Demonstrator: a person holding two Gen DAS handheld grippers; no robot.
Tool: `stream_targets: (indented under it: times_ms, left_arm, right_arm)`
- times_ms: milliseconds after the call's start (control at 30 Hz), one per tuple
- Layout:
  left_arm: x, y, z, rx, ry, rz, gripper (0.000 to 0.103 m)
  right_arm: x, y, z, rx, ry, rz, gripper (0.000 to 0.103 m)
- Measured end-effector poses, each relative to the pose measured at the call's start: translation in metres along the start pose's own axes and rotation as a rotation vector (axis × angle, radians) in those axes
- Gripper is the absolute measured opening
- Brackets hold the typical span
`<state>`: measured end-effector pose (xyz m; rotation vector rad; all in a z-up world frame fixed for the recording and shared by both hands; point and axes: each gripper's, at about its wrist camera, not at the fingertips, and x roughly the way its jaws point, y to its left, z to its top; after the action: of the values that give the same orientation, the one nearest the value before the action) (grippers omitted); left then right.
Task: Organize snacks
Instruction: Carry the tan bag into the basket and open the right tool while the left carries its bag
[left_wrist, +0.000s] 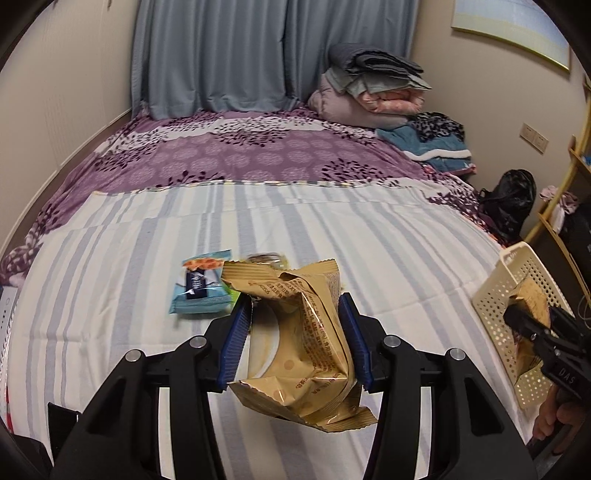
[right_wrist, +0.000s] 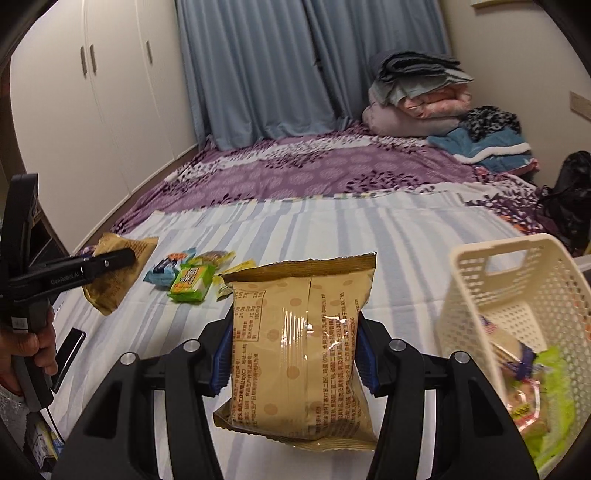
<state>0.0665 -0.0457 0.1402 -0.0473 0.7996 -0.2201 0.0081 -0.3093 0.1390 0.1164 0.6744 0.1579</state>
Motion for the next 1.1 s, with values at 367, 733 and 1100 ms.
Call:
stream_targets:
  times_ms: [367, 733, 1100]
  left_arm:
    - [-0.010, -0.076, 0.006, 0.118, -0.008, -0.095, 0.049]
    - [-0.009, -0.151, 0.006, 0.231, 0.008, -0.199, 0.043]
    - [-0.005, -0.217, 0.005, 0.337, 0.017, -0.270, 0.041]
  right_arm:
    - [-0.058, -0.079, -0.010, 0.124, -0.086, -0.147, 0.054]
    - [-0.089, -0.142, -0.046, 0.242, -0.069, -0.275, 0.075]
    - [-0.106, -0.171, -0.069, 0.304, -0.087, -0.322, 0.078]
